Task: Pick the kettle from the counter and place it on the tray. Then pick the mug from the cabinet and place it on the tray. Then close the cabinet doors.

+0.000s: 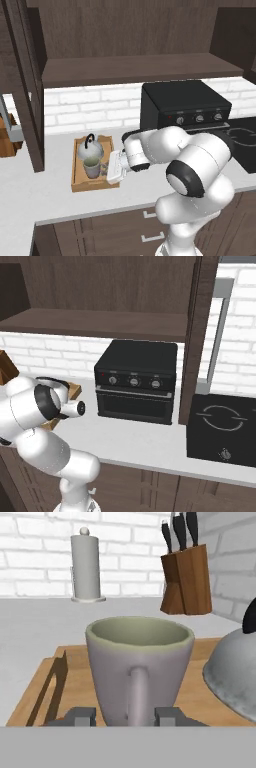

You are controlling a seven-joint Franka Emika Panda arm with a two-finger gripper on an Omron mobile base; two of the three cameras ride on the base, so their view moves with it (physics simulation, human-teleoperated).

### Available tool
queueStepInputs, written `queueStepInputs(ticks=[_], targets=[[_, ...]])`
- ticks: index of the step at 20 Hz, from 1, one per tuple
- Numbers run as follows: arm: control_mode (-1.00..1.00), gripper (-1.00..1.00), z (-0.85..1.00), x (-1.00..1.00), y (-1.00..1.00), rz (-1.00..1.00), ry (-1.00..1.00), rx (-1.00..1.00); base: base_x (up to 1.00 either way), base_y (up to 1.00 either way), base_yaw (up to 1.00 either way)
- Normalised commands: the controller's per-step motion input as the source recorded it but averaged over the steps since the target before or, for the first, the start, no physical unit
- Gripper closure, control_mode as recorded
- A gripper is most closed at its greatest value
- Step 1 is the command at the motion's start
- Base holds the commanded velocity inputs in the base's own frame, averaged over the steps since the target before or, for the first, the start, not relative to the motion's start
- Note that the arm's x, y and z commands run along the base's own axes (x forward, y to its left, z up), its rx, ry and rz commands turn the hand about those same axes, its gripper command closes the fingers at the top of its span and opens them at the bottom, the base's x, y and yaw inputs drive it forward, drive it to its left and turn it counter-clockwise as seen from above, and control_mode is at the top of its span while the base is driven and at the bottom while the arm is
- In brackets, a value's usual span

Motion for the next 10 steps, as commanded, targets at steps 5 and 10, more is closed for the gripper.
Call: queueStepInputs(ticks=[5,10], targets=[[-1.00,-1.00,0.00,-0.07,0.00,0.00,0.00,0.00,0.00,0.00,0.00],[-1.00,-1.00,0.06,-0.28,0.00,0.00,0.00,0.00,0.00,0.00,0.00]])
